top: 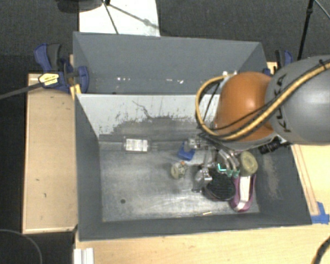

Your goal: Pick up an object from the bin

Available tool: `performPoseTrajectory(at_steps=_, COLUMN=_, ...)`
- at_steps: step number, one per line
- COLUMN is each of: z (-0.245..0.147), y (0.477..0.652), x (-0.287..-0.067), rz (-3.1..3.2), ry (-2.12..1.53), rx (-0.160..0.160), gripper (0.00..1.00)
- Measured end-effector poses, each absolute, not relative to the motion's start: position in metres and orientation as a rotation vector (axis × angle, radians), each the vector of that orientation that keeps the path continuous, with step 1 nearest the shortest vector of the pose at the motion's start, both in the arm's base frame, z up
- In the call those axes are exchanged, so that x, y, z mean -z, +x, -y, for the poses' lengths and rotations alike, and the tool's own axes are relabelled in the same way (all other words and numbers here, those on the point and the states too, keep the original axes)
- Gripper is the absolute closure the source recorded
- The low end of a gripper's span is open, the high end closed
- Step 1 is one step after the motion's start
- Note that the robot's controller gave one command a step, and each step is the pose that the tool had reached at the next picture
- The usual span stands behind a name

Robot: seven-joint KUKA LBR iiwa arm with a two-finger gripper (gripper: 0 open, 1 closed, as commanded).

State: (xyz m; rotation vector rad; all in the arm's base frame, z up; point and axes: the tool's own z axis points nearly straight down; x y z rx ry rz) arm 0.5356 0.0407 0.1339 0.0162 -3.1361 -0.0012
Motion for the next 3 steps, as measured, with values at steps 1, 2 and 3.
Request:
performPoseTrajectory(at_steps=1, z=0.008, y=0.578, x=-0.07, rz=3.143, ry=0.184, rx=0.001, gripper=0.0)
performPoseTrajectory(at_steps=2, z=-0.056, y=0.572, x=-0.076, rz=3.141, ry=0.165, rx=0.006, gripper=0.0)
performPoseTrajectory(at_steps=3, z=-0.051, y=0.573, x=-0.076, rz=3.142, ry=0.154, rx=0.002, gripper=1.0)
